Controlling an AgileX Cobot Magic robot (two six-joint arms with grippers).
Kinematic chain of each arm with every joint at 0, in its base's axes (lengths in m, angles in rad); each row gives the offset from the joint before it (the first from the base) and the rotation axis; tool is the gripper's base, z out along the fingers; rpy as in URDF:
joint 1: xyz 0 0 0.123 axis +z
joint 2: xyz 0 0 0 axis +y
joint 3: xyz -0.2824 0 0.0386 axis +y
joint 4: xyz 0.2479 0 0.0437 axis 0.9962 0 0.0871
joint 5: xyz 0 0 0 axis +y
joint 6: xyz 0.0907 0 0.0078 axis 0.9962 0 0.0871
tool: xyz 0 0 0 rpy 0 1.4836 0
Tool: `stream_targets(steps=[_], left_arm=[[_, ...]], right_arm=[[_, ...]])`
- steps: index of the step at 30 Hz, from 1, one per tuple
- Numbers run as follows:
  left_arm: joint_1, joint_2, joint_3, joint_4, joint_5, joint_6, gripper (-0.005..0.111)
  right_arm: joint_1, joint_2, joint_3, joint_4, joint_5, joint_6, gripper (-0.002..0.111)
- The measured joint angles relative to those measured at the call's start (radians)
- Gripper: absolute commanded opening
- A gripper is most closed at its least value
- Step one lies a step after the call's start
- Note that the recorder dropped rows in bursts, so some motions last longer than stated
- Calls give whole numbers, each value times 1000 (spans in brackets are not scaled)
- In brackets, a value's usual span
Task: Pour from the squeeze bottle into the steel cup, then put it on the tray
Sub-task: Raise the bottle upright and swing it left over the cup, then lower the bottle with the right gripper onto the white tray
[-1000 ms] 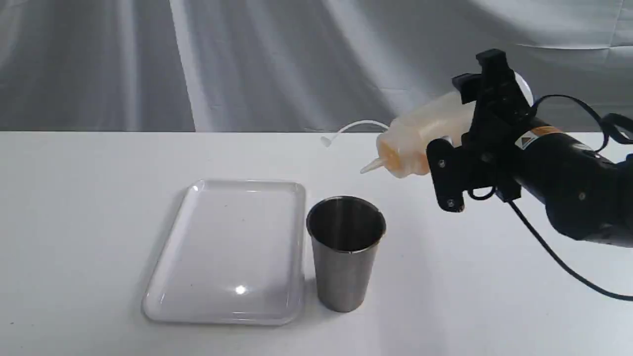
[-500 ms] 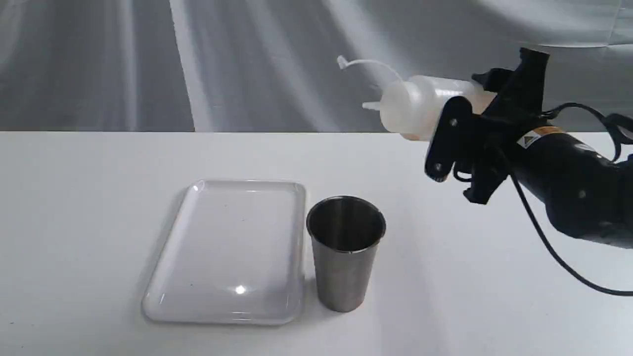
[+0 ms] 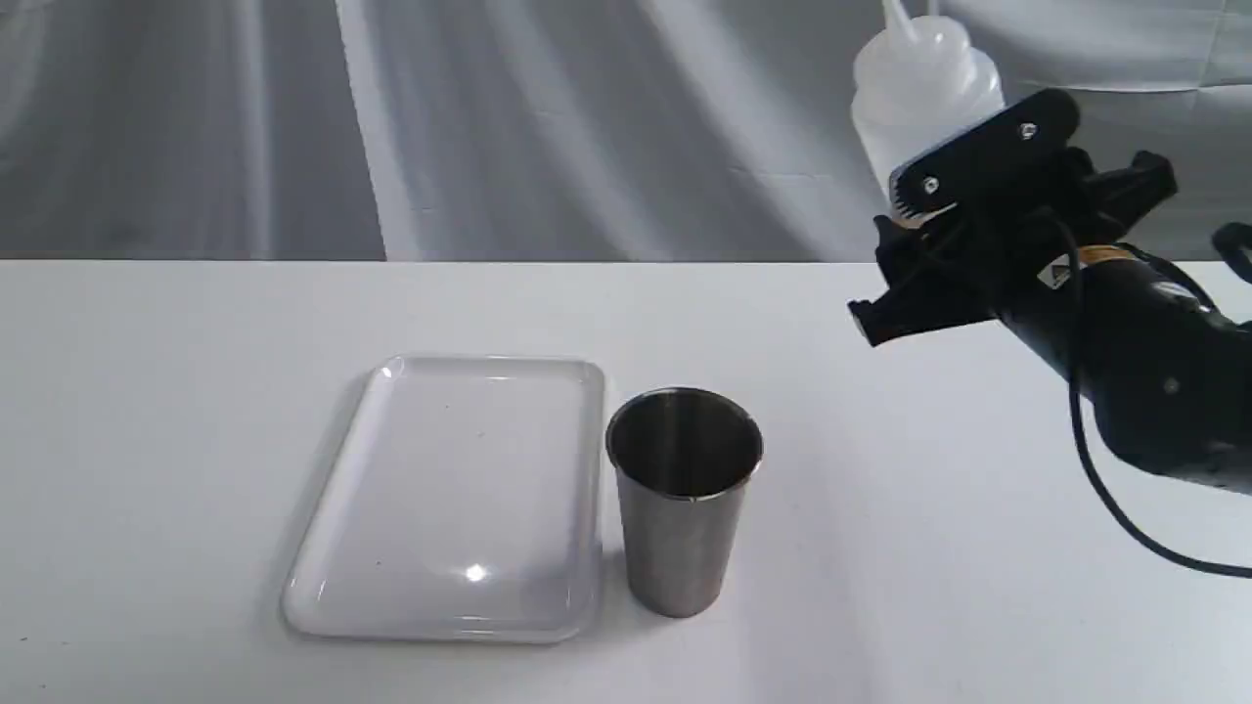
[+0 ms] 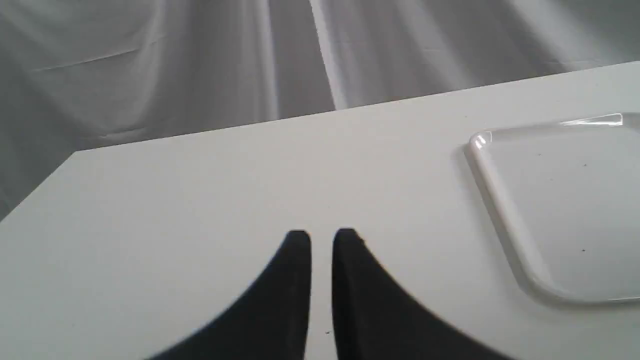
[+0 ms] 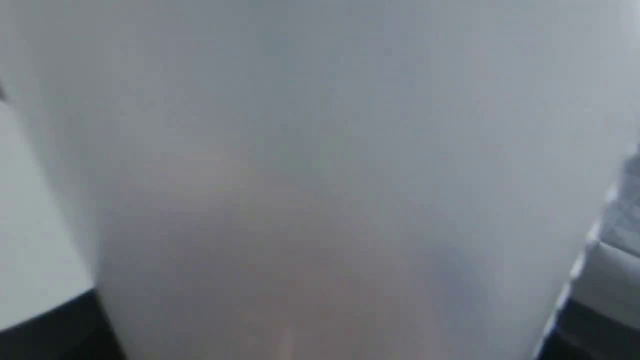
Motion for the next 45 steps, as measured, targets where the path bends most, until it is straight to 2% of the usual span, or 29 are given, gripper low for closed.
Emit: stream_targets(steps=[7, 18, 27, 34, 45], left_arm=[[0, 0, 0, 0, 0, 0, 8], [0, 0, 0, 0, 0, 0, 8], [0, 0, 0, 0, 0, 0, 8], [0, 0, 0, 0, 0, 0, 8], [0, 0, 0, 0, 0, 0, 8]], right_arm=[[-2, -140, 37, 2, -7, 122, 17], [27, -250, 39, 4, 26, 137, 17], [177, -295, 39, 4, 15, 165, 17], [322, -284, 31, 0, -21, 361, 17], [464, -79, -126, -48, -36, 414, 17]])
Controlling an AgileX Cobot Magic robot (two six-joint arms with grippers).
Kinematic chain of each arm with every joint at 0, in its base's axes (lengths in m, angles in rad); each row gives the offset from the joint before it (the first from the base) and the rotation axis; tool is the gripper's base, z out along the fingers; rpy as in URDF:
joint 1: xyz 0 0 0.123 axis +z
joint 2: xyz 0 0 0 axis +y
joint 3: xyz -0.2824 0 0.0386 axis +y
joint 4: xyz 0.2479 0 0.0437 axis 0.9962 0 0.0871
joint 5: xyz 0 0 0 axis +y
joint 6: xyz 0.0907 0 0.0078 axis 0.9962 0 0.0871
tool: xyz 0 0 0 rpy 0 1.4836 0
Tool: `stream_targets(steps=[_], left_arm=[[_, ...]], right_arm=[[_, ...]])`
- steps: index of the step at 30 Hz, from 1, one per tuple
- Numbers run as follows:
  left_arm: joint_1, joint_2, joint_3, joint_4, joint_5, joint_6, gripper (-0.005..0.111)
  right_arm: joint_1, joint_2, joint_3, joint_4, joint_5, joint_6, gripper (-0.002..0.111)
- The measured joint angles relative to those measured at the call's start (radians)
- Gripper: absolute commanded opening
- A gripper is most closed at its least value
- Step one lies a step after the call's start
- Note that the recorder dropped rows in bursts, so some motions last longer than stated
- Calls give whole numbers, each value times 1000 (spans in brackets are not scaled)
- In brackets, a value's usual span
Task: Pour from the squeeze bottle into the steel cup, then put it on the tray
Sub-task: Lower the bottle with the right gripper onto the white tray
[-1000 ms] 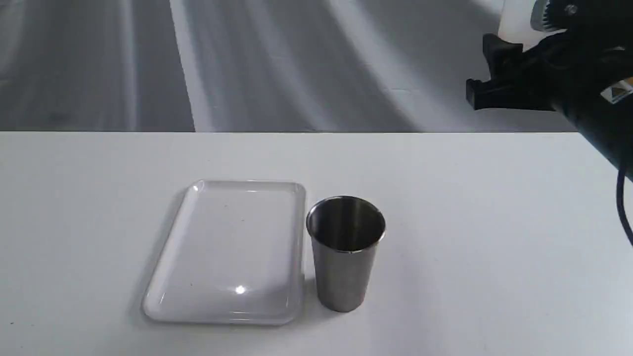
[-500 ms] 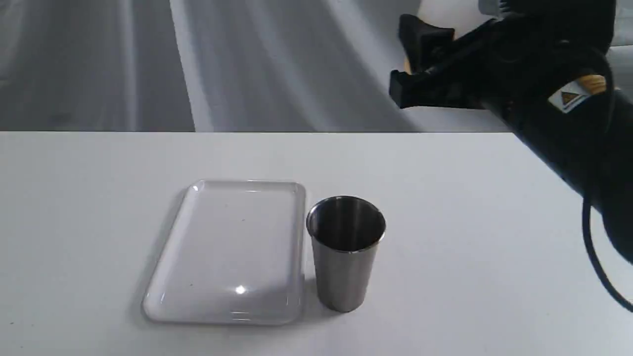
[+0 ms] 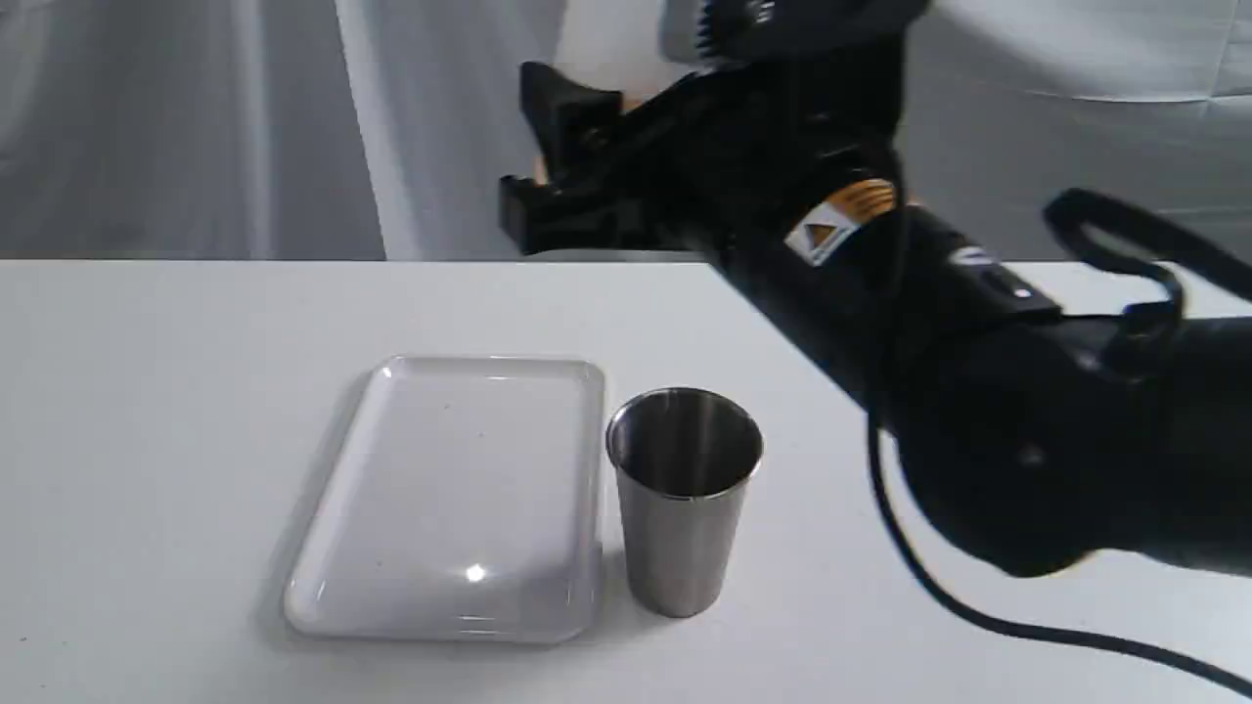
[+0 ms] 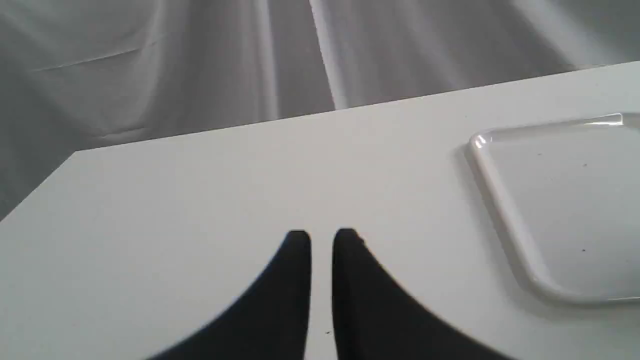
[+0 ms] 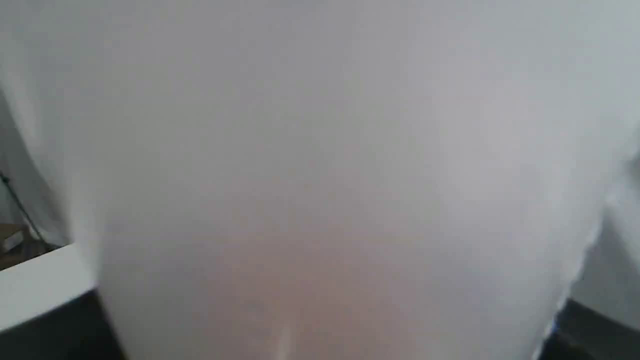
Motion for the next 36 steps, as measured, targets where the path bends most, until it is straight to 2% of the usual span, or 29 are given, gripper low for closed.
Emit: stream_targets(steps=[10, 22, 28, 36], left_arm=[[0, 0, 0, 0, 0, 0, 8], [0, 0, 0, 0, 0, 0, 8], [0, 0, 0, 0, 0, 0, 8], [0, 0, 0, 0, 0, 0, 8]], right_arm=[[107, 241, -129, 0, -91, 31, 17], [147, 447, -146, 5, -270, 98, 17], [148, 510, -150, -13, -287, 101, 17], [148, 614, -272, -112, -210, 57, 17]])
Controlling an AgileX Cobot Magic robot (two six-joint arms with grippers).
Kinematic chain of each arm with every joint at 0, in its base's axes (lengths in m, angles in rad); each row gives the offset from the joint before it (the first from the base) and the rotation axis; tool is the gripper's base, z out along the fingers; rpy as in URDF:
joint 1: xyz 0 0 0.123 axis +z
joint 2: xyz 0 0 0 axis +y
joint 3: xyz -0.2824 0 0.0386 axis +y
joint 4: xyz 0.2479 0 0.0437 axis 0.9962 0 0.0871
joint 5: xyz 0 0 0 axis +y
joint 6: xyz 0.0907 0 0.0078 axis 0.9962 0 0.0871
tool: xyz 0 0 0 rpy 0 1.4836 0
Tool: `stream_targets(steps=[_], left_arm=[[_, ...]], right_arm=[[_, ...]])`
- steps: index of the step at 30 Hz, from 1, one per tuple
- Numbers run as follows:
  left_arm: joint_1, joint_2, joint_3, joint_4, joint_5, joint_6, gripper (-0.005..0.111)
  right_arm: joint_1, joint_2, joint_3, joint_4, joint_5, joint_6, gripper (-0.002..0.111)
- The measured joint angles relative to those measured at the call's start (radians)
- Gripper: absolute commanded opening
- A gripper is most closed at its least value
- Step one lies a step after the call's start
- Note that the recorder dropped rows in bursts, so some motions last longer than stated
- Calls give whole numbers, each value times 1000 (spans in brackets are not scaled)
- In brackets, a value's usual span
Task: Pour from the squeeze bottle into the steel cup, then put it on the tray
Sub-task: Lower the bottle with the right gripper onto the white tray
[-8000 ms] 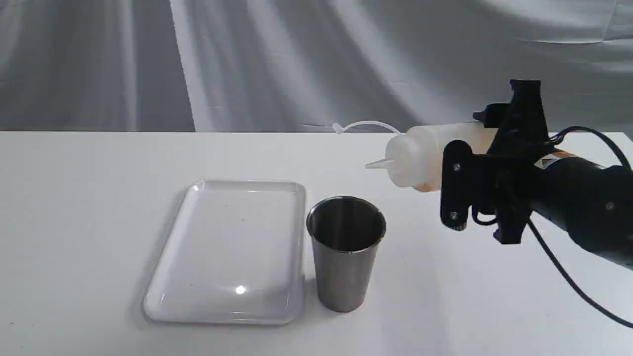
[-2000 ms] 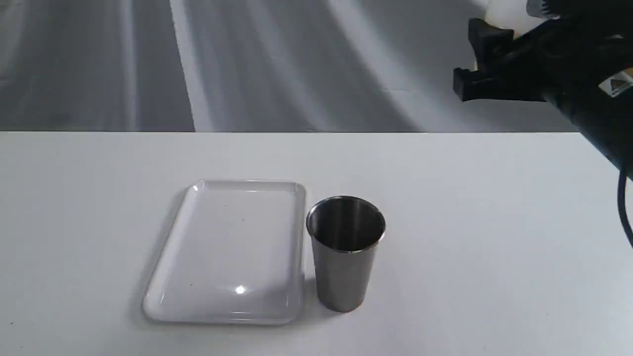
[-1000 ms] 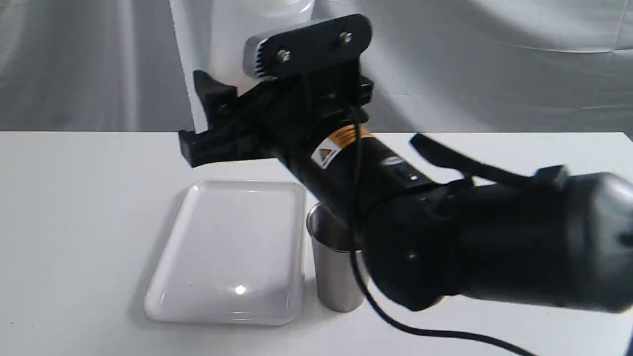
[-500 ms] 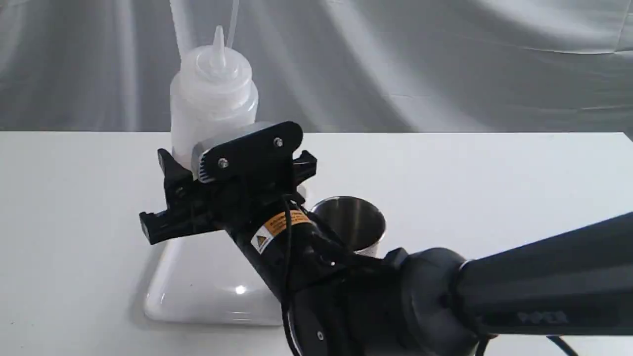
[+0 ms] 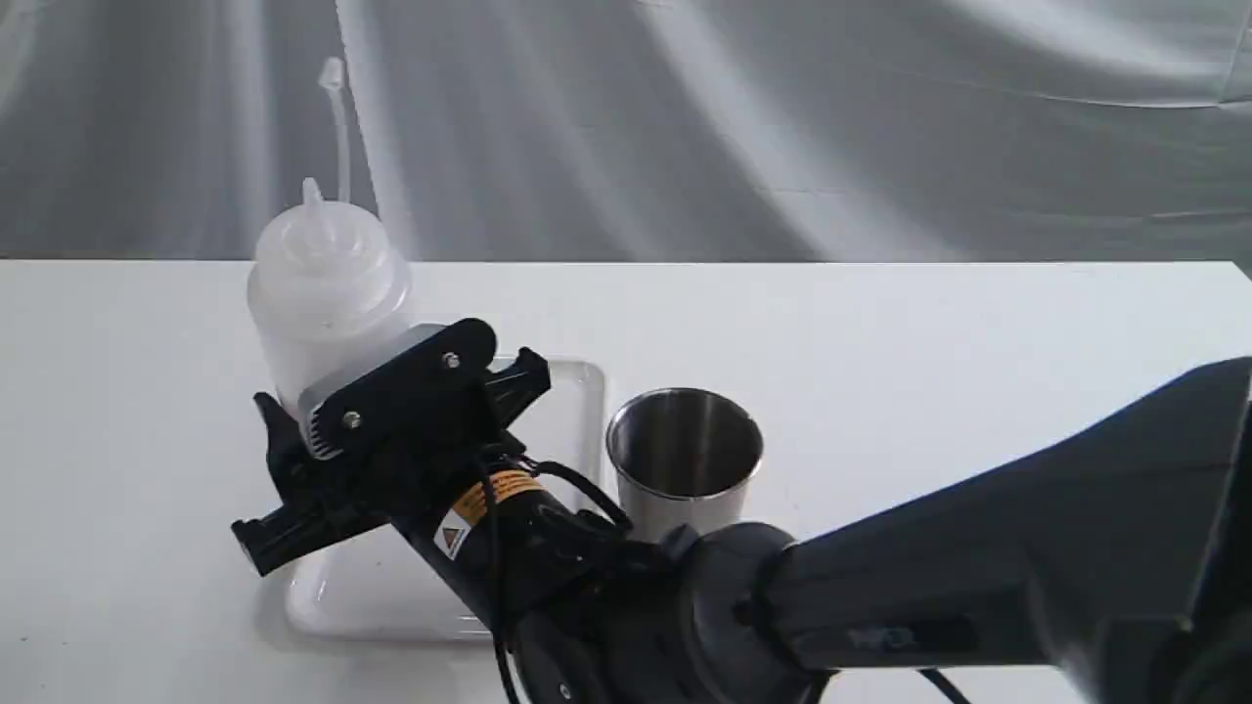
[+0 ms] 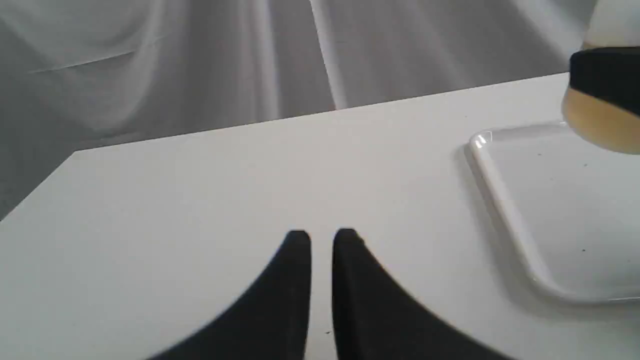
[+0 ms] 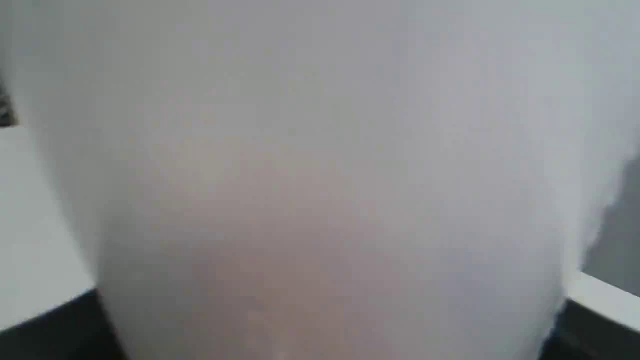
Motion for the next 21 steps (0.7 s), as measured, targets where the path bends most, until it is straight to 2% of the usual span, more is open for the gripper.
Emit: stream_targets(steps=[6, 10, 15, 21], left_arm=[[0, 0, 0, 0, 0, 0, 8], [0, 0, 0, 0, 0, 0, 8], [0, 0, 0, 0, 0, 0, 8], [0, 0, 0, 0, 0, 0, 8]], right_arm=[[0, 57, -108, -2, 149, -43, 17], [0, 78, -149, 75, 230, -56, 17], [2, 92, -158, 215, 226, -121, 17], [2, 112, -158, 256, 219, -145, 17]])
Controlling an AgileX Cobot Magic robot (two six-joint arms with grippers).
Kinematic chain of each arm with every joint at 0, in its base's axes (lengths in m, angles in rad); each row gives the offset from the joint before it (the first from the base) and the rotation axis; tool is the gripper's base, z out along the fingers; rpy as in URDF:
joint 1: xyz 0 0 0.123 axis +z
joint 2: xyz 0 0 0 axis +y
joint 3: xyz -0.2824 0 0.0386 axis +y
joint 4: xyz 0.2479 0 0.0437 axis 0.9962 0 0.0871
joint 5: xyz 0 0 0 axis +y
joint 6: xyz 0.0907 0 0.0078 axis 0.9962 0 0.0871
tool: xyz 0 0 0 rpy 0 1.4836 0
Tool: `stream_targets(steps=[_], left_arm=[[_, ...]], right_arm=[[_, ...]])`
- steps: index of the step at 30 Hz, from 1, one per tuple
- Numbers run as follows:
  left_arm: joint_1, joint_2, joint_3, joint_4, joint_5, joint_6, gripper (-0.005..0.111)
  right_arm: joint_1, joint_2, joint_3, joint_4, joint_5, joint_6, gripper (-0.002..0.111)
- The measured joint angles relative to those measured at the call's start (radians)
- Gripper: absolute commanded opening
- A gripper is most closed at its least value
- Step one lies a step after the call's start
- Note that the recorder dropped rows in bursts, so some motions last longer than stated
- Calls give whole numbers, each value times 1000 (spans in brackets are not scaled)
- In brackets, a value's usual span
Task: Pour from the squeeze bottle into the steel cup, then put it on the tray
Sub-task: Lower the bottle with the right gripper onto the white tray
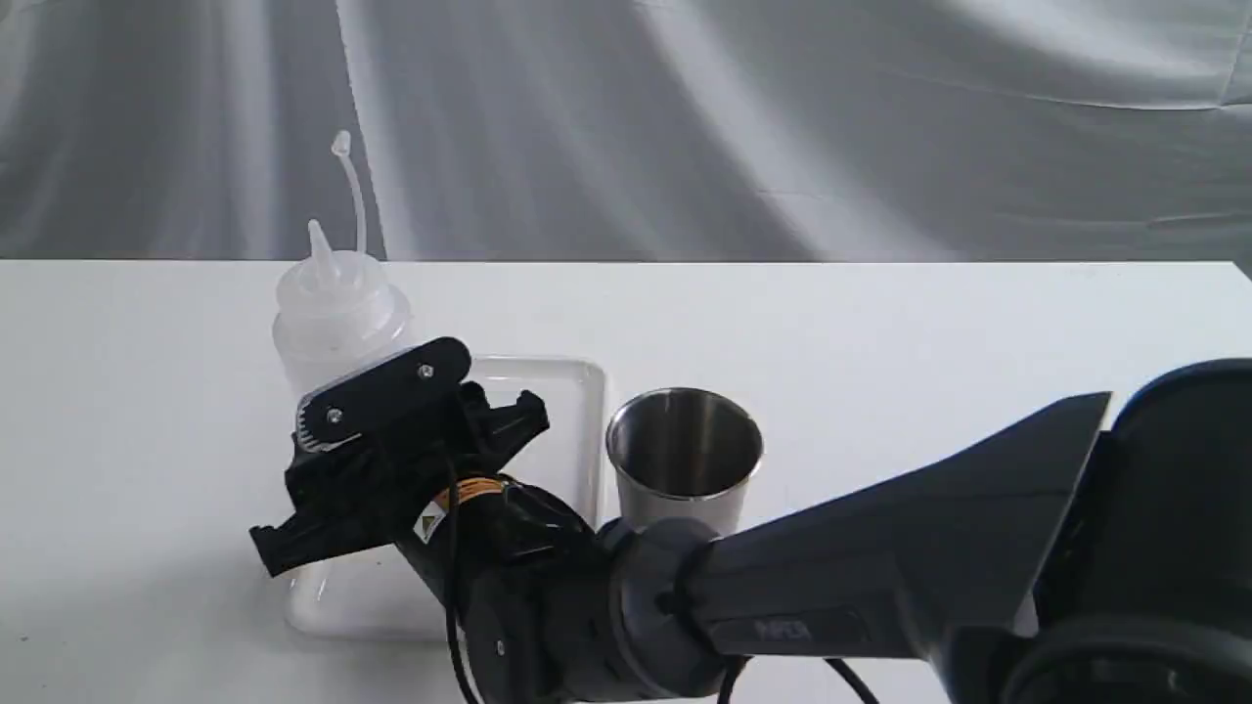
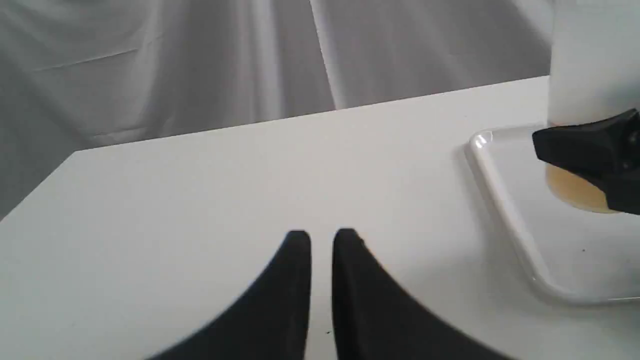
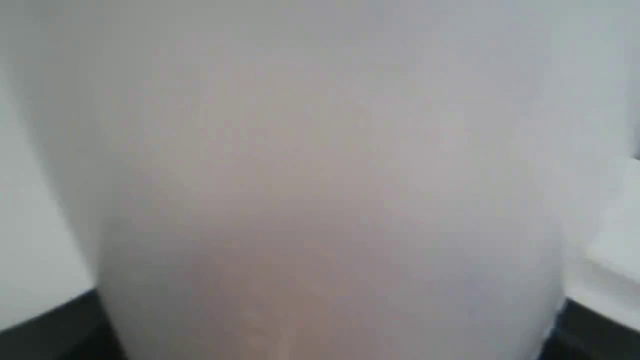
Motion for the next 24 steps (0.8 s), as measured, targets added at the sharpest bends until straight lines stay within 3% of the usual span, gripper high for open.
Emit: stream_targets(steps=[24], left_arm=[[0, 0, 0, 0, 0, 0, 8]], right_arm=[[0, 43, 0, 4, -13, -2, 17]])
